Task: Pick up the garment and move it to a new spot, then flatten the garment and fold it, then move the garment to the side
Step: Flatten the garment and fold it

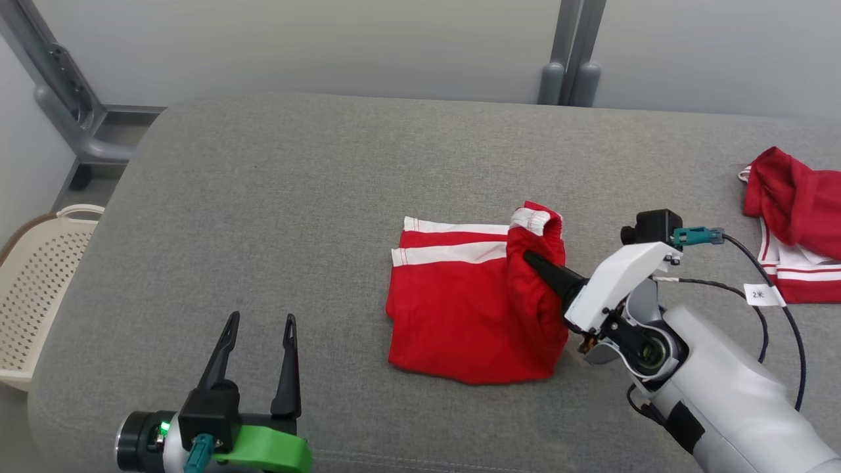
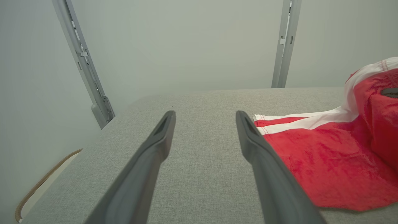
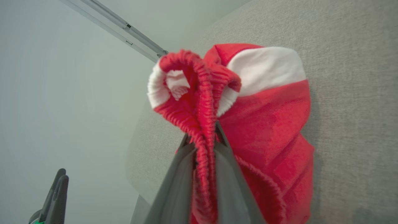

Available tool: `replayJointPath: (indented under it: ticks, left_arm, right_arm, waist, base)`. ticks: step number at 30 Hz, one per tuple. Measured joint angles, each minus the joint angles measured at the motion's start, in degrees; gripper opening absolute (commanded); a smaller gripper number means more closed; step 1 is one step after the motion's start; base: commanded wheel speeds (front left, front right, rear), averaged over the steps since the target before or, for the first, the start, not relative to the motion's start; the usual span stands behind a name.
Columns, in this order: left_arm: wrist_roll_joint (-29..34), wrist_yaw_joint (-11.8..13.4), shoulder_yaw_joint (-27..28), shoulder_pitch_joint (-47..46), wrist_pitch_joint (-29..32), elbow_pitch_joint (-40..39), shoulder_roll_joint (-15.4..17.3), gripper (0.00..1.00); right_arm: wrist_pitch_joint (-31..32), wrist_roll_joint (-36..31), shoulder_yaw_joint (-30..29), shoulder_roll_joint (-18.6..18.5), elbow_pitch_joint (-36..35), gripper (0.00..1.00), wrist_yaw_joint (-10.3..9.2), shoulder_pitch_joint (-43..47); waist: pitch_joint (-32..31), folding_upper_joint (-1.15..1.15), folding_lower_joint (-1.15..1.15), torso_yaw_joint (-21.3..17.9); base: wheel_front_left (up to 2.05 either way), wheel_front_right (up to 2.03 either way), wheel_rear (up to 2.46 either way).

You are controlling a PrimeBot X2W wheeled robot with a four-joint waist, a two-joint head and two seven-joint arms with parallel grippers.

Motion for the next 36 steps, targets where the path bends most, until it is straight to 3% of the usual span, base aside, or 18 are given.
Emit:
replayJointPath:
  ticks: [12, 18, 31, 33, 34, 36]
  left_arm:
    - [-1.4, 0.8, -4.9, -1.7, 0.0, 0.4, 0.0, 1.00]
    - [-2.7, 1.4, -7.5, -2.8, 0.0, 0.6, 0.0, 1.00]
    - [-4.1, 2.8, -10.8, -4.2, 0.0, 1.2, -0.1, 1.00]
    - [-4.1, 2.8, -10.9, -4.3, 0.0, 1.4, -0.1, 1.00]
    - [-4.1, 2.8, -10.9, -4.3, 0.0, 1.5, -0.1, 1.00]
    - [-4.1, 2.8, -10.8, -4.4, 0.0, 1.8, -0.1, 1.00]
  right_arm:
    - [0.0, 3.5, -1.5, 8.2, 15.1, 0.00, 0.00, -7.5]
    - [-1.0, 3.9, -1.8, 10.0, 21.3, 0.00, 0.00, -10.4]
    - [-2.4, 5.5, -0.2, 11.7, 26.1, 0.00, 0.00, -11.6]
    - [-2.5, 5.8, 0.3, 11.7, 26.2, 0.51, 0.00, -11.6]
    - [-2.6, 6.1, 0.4, 11.7, 26.2, 1.00, 0.00, -11.6]
    - [-2.8, 6.6, 0.6, 11.8, 26.1, 1.00, 0.00, -11.6]
  waist:
    - [0.8, 0.00, 0.00, 5.8]
    - [1.8, 0.00, 0.00, 8.8]
    - [3.9, 0.00, 0.00, 12.2]
    - [3.8, 0.00, 0.00, 12.0]
    - [3.7, 0.00, 0.00, 11.9]
    - [3.5, 0.00, 0.00, 11.7]
  base:
    - [0.00, 0.00, 0.00]
    - [0.00, 0.00, 0.00]
    - [0.00, 0.00, 0.00]
    - [0.00, 0.00, 0.00]
    - [0.00, 0.00, 0.00]
    - [0.00, 0.00, 0.00]
